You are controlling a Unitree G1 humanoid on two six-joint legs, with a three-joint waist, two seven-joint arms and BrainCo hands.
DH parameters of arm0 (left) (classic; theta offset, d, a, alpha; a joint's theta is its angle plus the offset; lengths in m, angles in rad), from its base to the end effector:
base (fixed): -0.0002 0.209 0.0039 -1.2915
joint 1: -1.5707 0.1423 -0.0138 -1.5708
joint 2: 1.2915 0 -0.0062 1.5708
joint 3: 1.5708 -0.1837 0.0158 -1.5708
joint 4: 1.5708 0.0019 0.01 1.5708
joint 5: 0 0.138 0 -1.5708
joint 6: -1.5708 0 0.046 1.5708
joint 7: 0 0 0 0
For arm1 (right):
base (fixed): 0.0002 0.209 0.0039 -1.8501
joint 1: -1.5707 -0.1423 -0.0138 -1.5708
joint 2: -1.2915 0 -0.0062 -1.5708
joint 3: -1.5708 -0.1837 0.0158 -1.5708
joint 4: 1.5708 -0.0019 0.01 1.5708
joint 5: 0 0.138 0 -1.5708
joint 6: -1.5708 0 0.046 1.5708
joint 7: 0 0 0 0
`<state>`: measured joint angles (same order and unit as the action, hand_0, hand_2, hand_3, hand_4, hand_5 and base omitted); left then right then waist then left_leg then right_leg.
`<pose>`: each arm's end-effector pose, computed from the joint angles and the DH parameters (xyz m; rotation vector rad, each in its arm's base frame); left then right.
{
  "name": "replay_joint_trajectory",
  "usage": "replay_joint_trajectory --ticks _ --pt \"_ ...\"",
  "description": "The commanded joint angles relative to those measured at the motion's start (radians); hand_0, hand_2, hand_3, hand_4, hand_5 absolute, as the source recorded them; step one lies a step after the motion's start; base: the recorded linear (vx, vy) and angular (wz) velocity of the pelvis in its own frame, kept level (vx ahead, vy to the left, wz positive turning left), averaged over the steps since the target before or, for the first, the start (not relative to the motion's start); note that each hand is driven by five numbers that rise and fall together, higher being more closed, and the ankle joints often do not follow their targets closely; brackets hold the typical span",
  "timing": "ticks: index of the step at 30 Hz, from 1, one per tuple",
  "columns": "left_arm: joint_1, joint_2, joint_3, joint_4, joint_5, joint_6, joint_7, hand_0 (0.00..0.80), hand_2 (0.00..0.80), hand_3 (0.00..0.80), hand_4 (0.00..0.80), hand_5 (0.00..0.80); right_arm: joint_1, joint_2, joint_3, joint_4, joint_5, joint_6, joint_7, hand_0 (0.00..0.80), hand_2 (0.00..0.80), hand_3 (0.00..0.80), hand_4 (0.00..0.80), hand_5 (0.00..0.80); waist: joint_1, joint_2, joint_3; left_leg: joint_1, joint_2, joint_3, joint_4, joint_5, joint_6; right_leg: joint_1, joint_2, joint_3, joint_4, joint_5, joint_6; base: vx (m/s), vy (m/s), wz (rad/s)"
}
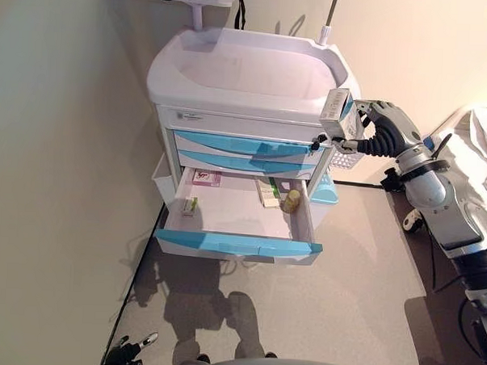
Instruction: Open the drawer and pick up the medicine
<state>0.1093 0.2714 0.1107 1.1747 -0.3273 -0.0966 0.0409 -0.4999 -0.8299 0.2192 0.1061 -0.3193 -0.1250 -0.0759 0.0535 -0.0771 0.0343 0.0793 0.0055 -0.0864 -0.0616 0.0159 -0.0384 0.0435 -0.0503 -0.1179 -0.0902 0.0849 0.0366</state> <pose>0.0436 0.2555 -0.1089 -0.0622 1.1045 0.5135 0.2742 -0.2364 0.1814 -1.1647 -0.4919 0.0445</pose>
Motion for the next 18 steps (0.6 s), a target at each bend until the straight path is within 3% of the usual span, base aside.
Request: replay_joint_trajectory --ticks 1,12,18 --pt "-0.018 0.027 -0.048 0.049 0.051 -0.007 -0.003 0.000 0.000 0.000 0.000 0.000 -0.098 0.023 -0.038 0.057 0.045 0.018 -0.067 0.800 0.800 0.800 0.800 0.800 0.039 -0.010 -0.048 -0.046 -0.059 -0.004 0.011 0.000 0.040 0.011 0.012 -0.031 0.071 -0.085 0.062 0.000 0.000 0.00" --pt "0.011 0.048 -0.089 0.059 0.081 0.000 -0.015 0.000 0.000 0.000 0.000 0.000 -0.298 -0.024 0.029 0.303 0.090 0.052 -0.130 0.800 0.800 0.800 0.800 0.800 0.073 -0.034 -0.037 -0.029 -0.059 -0.041 0.017 -0.008 0.041 0.033 0.009 -0.065 0.098 -0.109 0.058 0.033 0.008 0.09" --pt "0.016 0.080 -0.100 0.070 0.067 0.000 -0.016 0.000 0.000 0.000 0.000 0.000 -0.479 -0.067 0.136 0.541 0.123 0.075 -0.143 0.800 0.800 0.800 0.800 0.800 0.113 -0.069 -0.011 -0.049 -0.055 -0.081 0.012 0.006 0.033 0.028 0.009 -0.122 0.107 -0.114 0.060 0.012 -0.021 0.25"
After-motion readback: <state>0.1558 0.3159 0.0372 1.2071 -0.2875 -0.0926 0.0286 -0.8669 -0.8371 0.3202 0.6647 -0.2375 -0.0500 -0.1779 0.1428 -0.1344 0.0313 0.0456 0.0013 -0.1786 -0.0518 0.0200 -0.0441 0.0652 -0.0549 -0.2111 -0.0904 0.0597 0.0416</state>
